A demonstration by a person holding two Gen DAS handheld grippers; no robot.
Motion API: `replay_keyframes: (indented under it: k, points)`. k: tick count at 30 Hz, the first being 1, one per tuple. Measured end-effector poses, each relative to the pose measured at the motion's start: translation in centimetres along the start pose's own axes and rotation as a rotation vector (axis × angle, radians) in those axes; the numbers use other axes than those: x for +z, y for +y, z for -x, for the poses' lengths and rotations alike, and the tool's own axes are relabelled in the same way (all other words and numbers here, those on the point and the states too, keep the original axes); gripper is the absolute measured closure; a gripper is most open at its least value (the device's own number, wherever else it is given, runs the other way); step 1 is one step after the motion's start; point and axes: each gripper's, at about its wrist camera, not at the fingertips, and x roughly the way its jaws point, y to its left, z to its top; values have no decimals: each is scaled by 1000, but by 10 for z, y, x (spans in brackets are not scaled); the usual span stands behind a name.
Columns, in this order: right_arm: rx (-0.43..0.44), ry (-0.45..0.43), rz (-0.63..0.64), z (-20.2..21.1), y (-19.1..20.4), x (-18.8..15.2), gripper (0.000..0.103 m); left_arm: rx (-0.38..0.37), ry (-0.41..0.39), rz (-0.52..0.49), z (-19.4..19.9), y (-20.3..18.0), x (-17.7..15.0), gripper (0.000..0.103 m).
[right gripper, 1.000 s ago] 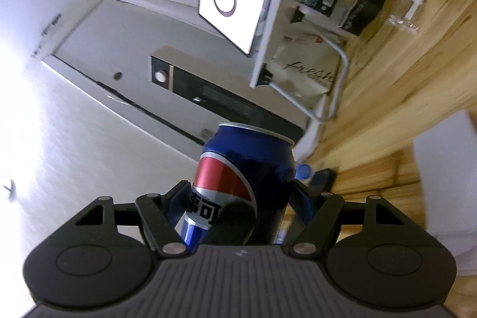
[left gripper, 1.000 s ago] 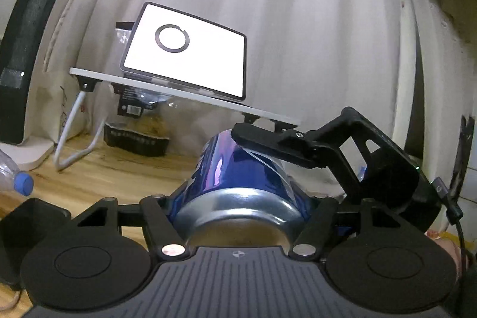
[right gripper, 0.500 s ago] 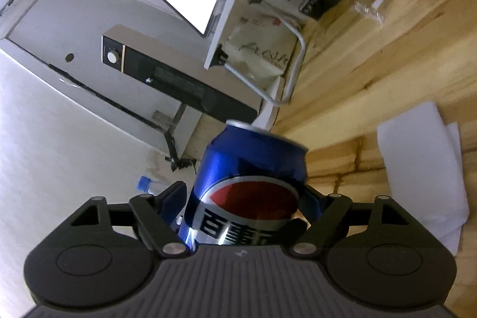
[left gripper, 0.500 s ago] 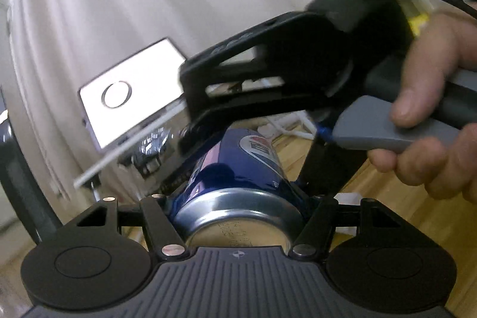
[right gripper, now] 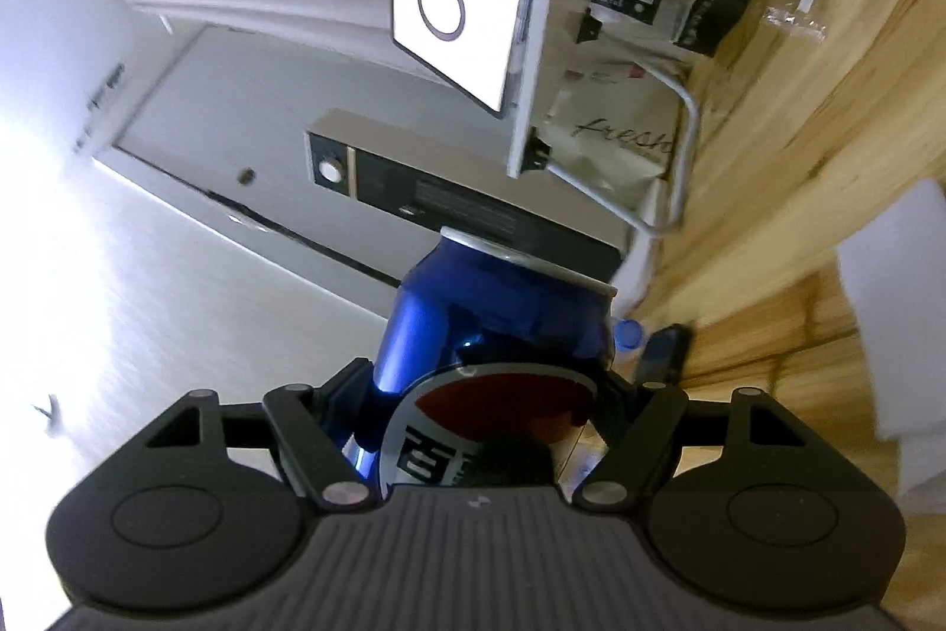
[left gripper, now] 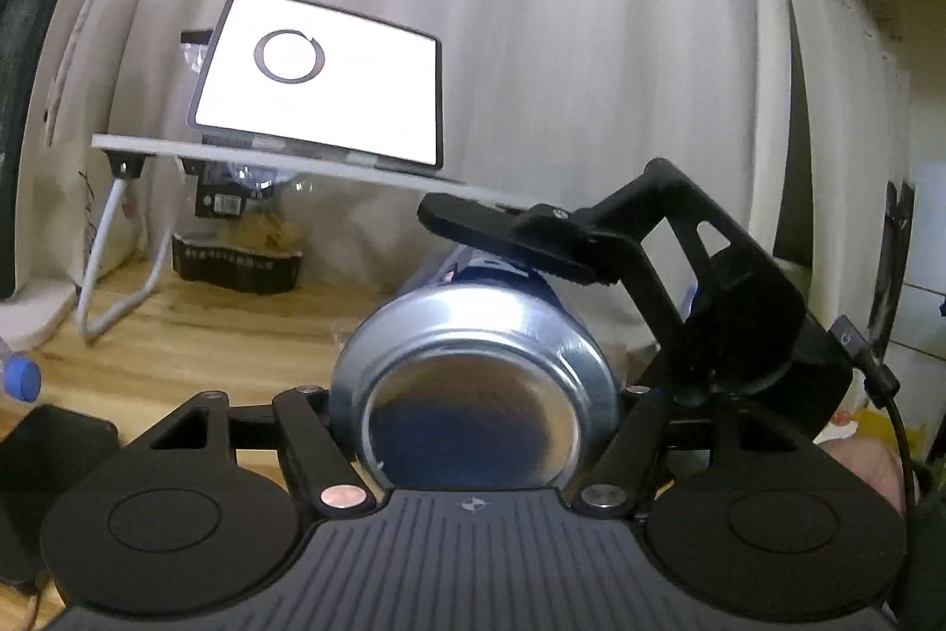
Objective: Clean container
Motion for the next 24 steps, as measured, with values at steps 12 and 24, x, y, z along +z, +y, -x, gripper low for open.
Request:
replay_keyframes:
  k: [12, 24]
  points:
    - [-19, 42, -7, -1, 0, -1, 26, 23, -49, -46, 8, -3, 1, 35]
    - [-3, 62, 1, 0, 6, -1, 26, 49, -72, -110, 14, -9, 1, 36]
